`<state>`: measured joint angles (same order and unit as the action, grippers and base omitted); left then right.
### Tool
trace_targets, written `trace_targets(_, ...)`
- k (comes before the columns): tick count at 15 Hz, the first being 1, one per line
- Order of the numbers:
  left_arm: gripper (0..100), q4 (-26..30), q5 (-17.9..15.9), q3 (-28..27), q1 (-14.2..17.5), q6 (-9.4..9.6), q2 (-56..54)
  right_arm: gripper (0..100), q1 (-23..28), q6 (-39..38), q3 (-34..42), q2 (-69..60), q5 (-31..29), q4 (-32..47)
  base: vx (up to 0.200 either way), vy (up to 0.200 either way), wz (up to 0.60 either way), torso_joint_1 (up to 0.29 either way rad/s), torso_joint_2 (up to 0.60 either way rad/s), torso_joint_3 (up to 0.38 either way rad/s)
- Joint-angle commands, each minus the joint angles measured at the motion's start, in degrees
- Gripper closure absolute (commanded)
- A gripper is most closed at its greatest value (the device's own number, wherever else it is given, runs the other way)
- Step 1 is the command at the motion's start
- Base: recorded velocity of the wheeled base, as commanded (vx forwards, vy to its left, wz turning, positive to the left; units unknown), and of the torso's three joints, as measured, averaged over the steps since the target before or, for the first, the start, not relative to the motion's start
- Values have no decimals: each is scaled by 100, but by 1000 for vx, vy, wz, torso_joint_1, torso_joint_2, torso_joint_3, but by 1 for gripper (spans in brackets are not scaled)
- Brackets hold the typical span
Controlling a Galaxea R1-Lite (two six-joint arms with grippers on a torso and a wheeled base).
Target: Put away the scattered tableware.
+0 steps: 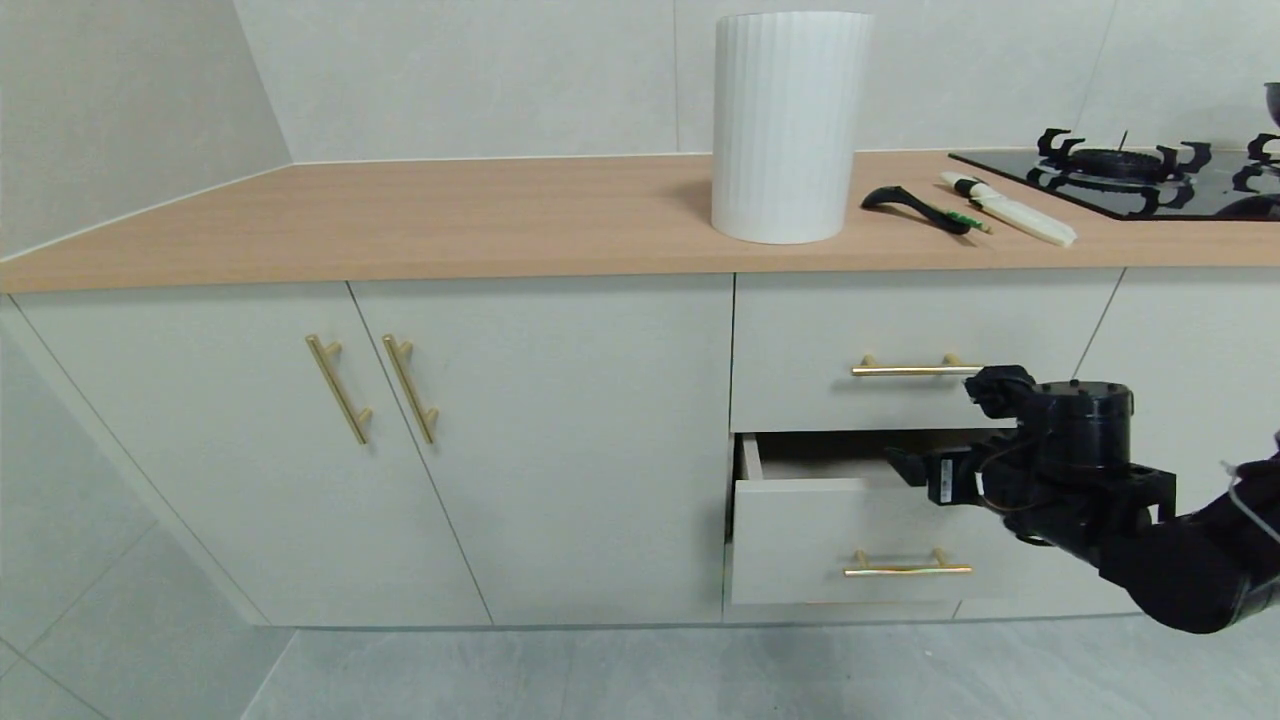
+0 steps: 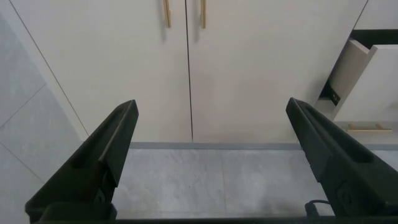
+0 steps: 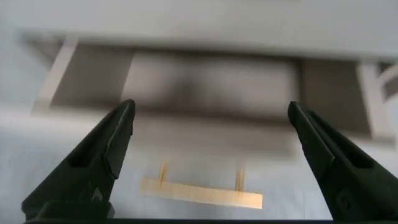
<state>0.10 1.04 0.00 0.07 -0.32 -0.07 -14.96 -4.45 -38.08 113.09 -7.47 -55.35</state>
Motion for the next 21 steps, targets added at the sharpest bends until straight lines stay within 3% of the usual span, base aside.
trace_targets(1, 0, -1, 2, 0, 1, -3, 7, 0, -7, 14, 29, 697, -114, -460, 0, 0, 0, 0, 0, 0)
trace_targets(12, 0, -1, 2, 0, 1, -3, 7, 0, 2, 32, 99, 864, -114, -583, 0, 0, 0, 0, 0, 0)
trace_targets(19, 0, -1, 2, 0, 1, -3, 7, 0, -95, 41, 108, 108, -53, 771, 0, 0, 0, 0, 0, 0)
trace_targets(21, 0, -1, 2, 0, 1, -3, 7, 0, -315, 58, 99, -340, 27, 1773, 0, 0, 0, 0, 0, 0)
